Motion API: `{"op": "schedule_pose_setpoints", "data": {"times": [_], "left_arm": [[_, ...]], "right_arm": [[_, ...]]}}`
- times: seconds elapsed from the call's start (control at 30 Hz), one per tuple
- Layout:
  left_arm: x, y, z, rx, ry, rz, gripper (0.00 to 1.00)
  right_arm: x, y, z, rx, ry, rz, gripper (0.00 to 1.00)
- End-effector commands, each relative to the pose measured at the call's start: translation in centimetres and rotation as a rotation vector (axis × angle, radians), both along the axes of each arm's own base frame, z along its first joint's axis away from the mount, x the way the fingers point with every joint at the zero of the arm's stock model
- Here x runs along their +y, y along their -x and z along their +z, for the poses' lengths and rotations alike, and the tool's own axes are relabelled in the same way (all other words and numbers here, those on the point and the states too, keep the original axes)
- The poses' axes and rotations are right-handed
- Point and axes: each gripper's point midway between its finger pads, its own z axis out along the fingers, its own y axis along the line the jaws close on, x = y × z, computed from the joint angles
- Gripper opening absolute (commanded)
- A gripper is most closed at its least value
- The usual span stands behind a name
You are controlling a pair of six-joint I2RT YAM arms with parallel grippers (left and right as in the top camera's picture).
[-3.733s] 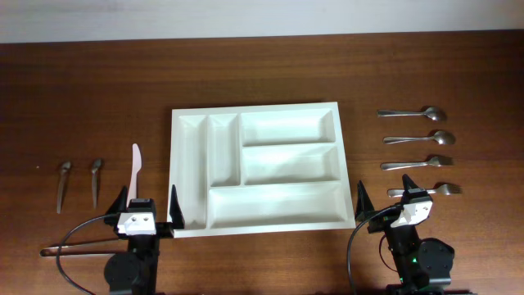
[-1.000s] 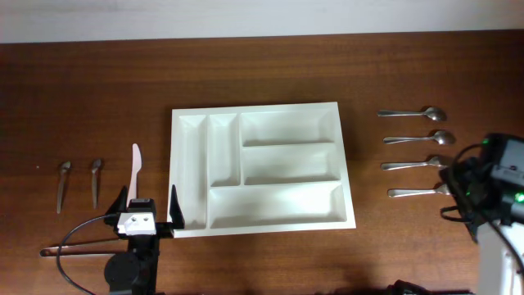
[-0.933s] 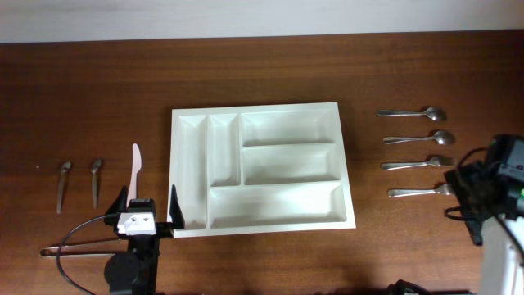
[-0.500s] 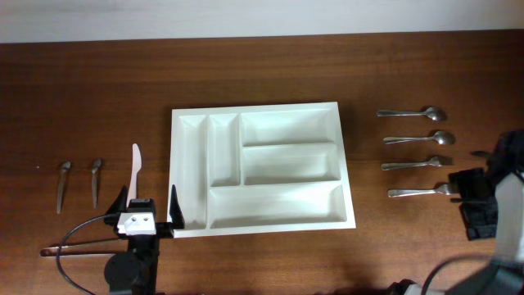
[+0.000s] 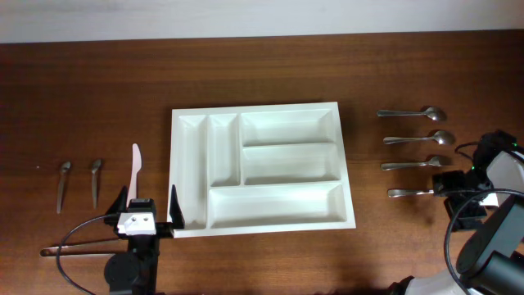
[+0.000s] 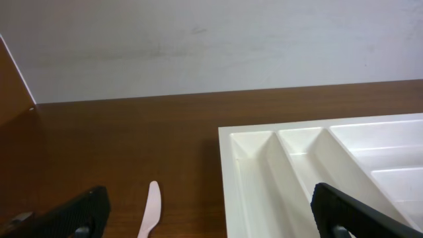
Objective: Pack container
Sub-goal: 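Move the right gripper over the metal forks on the right, then lower the right gripper onto the lower fork and close on it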
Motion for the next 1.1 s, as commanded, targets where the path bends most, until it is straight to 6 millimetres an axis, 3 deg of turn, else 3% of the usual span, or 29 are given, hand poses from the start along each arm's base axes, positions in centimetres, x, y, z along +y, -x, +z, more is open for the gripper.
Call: {"op": "schedule_pose_setpoints", "data": {"times": [0.0, 0.2, 0.63, 0.93, 1.07], "left_arm": [[0.0, 0.0, -0.1, -0.001, -0.018, -0.004, 0.99], [0.0, 0.0, -0.1, -0.001, -0.018, -0.004, 0.99], [0.0, 0.0, -0.1, -0.001, -0.018, -0.004, 0.99], [0.0, 0.0, -0.1, -0.001, -0.018, -0.004, 0.99], [0.0, 0.0, -0.1, -0.001, -0.018, -0.004, 0.99]], "right_arm": [[0.3, -1.8, 0.2, -0.083, -0.042, -0.013, 0.96], [0.7, -2.6, 0.2, -0.123, -0.069, -0.023, 0.96], [-0.8, -1.7, -0.1, -0.058, 0.026, -0.026, 0.95], [0.5, -3.8, -0.3, -0.092, 0.043, 0.049, 0.95], [0.8, -3.8, -0.8, -0.077, 0.035, 0.042, 0.95]]}}
